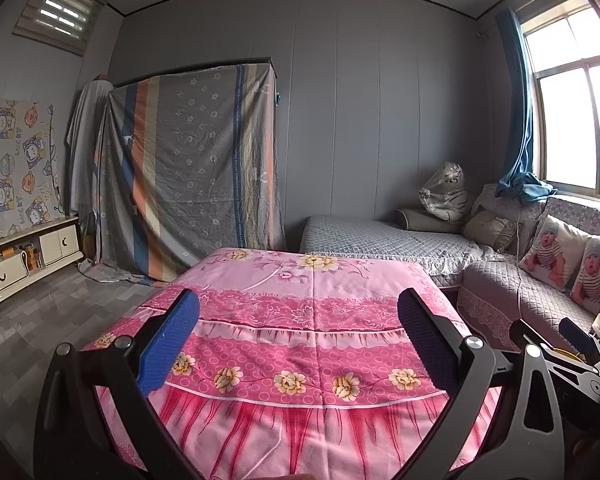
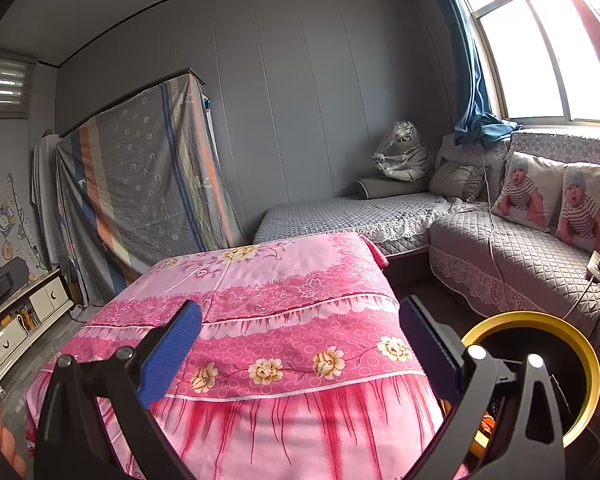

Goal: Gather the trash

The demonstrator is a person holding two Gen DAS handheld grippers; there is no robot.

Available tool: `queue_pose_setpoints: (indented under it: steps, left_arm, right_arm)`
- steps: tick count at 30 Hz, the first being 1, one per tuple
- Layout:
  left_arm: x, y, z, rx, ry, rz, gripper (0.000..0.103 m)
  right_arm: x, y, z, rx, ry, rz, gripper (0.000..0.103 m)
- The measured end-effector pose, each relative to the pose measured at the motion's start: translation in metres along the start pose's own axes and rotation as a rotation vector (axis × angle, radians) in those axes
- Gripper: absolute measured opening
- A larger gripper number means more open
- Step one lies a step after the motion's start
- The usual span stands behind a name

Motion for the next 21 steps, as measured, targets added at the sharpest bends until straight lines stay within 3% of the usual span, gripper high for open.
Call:
queue_pose_setpoints:
  steps: [21]
  left_arm:
    - [0.0039,-0.0006,-0.0038,-0.002,0.021,-0.010,0.095]
  right_arm:
    - [0.0039,-0.0035,-0.0043,0.010,0.024,-0.001,0.095]
Point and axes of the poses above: each gripper's, at about its wrist camera, not at the fingertips, and x roughly the way its jaws point, y to its left, z to its top, the point moved 9 cm from there along x, roughly the way its jaws point, and after that the axes turned 1 degree about x, right-handed, at the moved point
